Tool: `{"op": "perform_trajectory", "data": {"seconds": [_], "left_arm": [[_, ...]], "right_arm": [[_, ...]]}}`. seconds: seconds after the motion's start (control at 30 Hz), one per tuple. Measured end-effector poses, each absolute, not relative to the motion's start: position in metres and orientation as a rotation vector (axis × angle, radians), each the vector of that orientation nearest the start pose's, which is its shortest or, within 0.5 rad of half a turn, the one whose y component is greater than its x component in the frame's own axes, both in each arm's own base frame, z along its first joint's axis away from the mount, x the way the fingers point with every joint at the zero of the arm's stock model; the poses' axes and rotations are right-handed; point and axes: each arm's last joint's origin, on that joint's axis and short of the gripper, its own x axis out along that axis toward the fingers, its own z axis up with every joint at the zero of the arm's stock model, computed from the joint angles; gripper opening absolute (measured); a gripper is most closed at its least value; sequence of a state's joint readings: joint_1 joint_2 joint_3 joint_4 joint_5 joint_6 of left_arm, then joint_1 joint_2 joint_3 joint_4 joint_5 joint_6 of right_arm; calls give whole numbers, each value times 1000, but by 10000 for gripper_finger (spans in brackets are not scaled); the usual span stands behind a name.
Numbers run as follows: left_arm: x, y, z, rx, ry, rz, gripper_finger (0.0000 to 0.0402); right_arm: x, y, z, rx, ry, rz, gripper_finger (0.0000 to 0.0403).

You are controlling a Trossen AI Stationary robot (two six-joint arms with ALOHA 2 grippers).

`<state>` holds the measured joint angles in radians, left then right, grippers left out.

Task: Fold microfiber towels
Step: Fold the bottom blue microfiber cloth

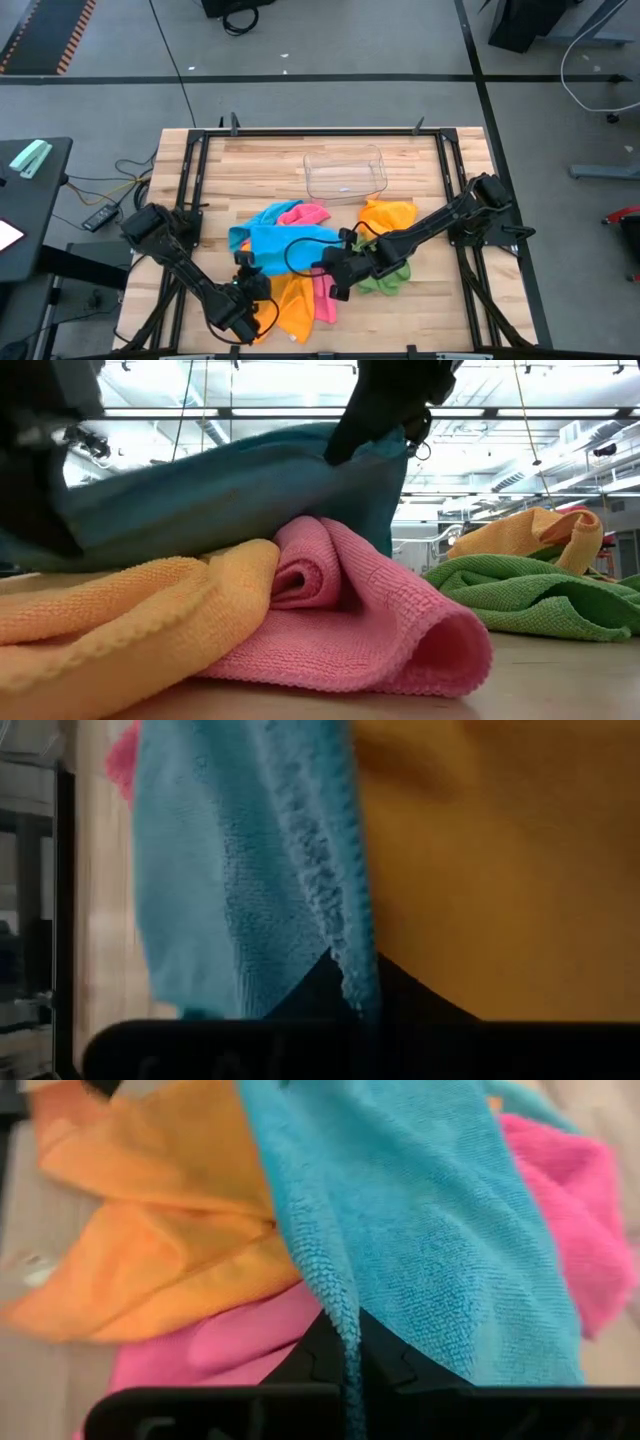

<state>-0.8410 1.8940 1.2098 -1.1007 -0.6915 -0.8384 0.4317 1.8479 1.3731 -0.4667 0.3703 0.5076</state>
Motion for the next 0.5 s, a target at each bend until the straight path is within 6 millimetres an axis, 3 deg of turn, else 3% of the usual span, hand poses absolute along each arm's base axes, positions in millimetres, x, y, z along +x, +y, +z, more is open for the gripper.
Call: {"op": "perform_trajectory", "data": {"seconds": [0.2, 0.37, 0.5], "left_arm": [[212, -212, 213, 441, 1119, 303, 22], [199, -199, 262, 291, 1089, 137, 9], [195, -189, 293, 91, 1026, -14, 24]], "right_arm": [[356, 152, 238, 83, 859, -49, 10], [343, 150, 271, 129, 801, 75, 10], [331, 150, 293, 191, 766, 154, 11]]}}
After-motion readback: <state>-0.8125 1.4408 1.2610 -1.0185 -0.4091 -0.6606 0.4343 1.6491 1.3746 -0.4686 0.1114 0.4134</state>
